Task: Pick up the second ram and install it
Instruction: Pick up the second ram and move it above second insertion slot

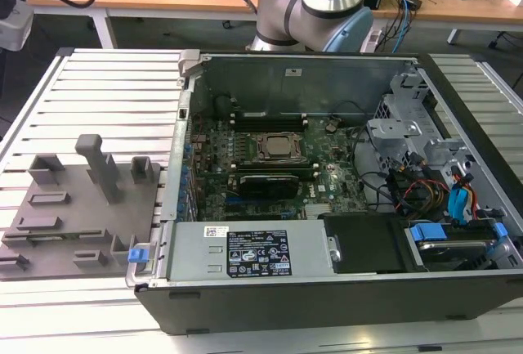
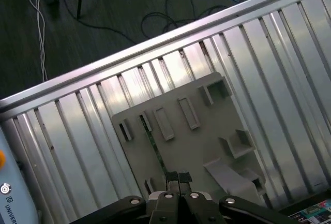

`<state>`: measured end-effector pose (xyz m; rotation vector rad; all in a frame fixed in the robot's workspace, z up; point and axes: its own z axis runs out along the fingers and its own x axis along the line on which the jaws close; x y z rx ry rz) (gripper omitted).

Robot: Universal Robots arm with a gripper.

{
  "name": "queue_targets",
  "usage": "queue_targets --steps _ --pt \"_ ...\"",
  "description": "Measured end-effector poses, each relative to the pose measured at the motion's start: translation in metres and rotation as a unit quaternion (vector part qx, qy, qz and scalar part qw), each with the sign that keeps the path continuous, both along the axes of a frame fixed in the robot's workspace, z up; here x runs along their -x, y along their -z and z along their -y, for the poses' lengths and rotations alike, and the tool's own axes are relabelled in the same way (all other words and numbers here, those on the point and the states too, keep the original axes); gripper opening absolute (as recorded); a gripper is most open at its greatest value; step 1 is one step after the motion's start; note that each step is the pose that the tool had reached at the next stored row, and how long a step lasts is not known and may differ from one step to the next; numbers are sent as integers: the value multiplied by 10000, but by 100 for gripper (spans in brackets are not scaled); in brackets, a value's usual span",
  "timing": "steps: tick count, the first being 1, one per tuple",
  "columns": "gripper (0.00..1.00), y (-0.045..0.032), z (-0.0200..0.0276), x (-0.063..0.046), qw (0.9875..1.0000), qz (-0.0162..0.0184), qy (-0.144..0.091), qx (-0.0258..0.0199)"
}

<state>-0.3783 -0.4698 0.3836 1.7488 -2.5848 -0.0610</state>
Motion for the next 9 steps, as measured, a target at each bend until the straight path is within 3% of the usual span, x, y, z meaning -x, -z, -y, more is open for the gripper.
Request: queue_targets --steps 9 --pt "11 0 0 0 9986 0 -524 0"
